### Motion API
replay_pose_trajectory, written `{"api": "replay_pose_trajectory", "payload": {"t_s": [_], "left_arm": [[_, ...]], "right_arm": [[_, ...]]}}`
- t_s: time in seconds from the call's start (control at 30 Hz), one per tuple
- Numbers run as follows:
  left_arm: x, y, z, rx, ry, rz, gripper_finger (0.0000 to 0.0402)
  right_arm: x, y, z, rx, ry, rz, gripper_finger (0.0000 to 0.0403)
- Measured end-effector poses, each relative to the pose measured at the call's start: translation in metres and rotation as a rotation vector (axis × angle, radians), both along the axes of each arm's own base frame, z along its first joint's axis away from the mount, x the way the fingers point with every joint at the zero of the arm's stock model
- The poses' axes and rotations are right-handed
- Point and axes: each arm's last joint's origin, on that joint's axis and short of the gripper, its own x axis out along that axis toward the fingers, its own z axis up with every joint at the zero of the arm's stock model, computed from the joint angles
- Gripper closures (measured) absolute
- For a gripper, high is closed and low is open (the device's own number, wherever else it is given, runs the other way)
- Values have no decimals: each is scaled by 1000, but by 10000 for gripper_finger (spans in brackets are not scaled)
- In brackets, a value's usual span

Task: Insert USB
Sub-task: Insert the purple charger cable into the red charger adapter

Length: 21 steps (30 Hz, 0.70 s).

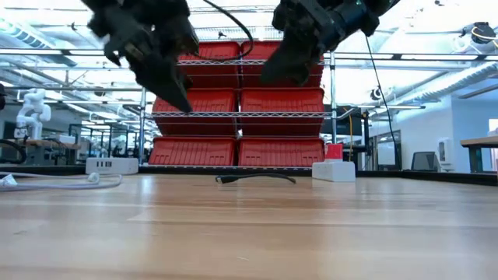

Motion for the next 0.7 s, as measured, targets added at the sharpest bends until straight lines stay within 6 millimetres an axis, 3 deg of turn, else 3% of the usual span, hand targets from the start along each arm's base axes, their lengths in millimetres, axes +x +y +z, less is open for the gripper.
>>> {"api": "replay_pose_trajectory", "payload": {"t_s": [0.1,0.2,0.4,0.7], "left_arm": [[-4,-8,22,45,159,-8,399],[-17,-16,30,49,334,-33,400],[-42,-25,9,63,606,-14,393],[-38,-26,-18,164,622,-75,307]], "right_arm": [[-4,-2,-8,3,62,7,248],[-7,-3,-18,7,98,11,248],[-12,-2,-30,17,123,8,248],[-13,0,-33,23,118,9,248]]}}
